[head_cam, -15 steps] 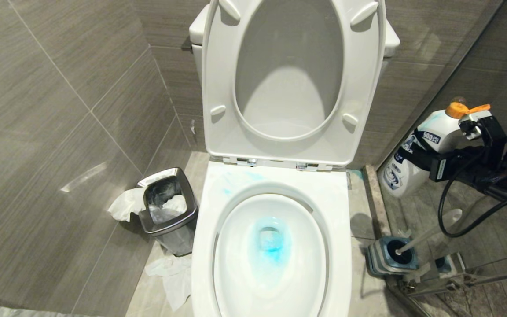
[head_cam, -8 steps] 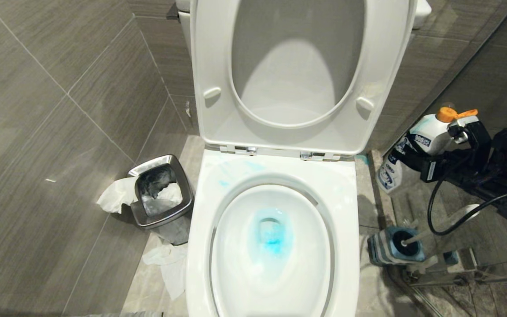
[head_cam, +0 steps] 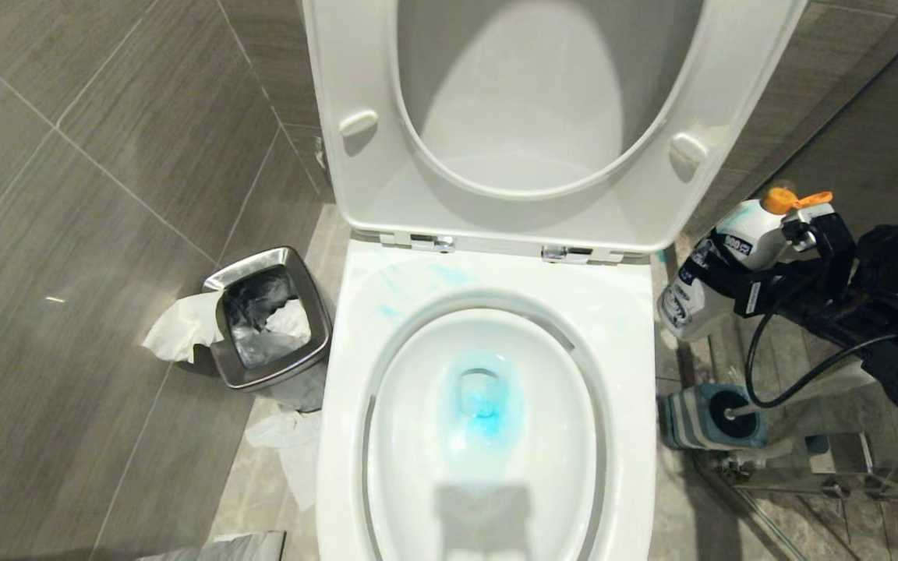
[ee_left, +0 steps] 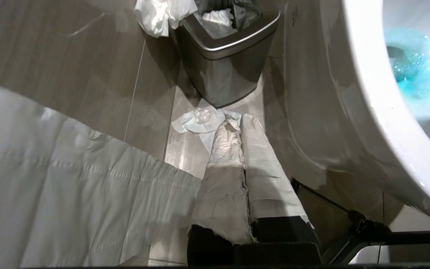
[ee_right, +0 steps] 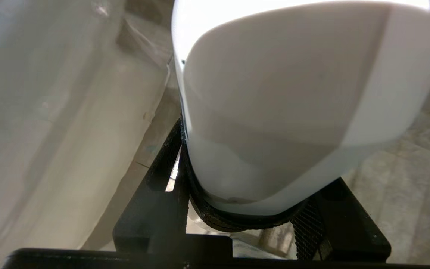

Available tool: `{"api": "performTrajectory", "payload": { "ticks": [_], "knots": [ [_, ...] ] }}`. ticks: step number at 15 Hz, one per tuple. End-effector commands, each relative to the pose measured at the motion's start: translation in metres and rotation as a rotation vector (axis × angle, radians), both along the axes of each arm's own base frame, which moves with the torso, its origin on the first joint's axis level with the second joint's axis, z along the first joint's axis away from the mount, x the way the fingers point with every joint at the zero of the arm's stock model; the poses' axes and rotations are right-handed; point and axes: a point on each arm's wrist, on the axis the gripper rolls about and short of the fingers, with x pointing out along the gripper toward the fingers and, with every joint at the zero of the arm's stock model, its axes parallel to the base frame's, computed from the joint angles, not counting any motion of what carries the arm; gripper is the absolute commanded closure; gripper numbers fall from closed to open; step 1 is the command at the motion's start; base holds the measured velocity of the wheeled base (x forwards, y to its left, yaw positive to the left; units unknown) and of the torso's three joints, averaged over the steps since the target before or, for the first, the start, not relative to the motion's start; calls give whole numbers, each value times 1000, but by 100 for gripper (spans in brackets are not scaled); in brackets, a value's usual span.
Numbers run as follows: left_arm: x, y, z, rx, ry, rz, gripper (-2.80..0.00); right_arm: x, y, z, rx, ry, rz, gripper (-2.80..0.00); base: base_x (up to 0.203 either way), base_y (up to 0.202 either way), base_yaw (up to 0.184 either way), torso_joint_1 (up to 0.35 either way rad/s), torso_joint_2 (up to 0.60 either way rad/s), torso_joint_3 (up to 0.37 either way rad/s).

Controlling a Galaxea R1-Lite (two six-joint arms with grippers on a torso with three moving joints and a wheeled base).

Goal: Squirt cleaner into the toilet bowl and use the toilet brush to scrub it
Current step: Place the cleaning agent on the floor

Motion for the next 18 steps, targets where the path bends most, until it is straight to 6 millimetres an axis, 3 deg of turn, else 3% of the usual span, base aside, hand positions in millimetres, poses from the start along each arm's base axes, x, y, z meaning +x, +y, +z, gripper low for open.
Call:
{"api": "performTrajectory", "payload": {
  "ticks": [1,6,13,18],
  "knots": [
    [0,0,0,1,3,0,0,6,0,-3,-2,-2,15,0,0,0,0,-2,7,-202],
    [0,0,0,4,3,0,0,12,1,-1,-44,-24,43,0,0,0,0,5,3,-197],
    [0,0,0,7,3,-2,0,38,5,11,-44,-95,60,0,0,0,0,5,2,-189],
    [0,0,0,5,3,-3,0,59,10,-10,-40,-74,70,0,0,0,0,1,0,-22]
  ]
}}
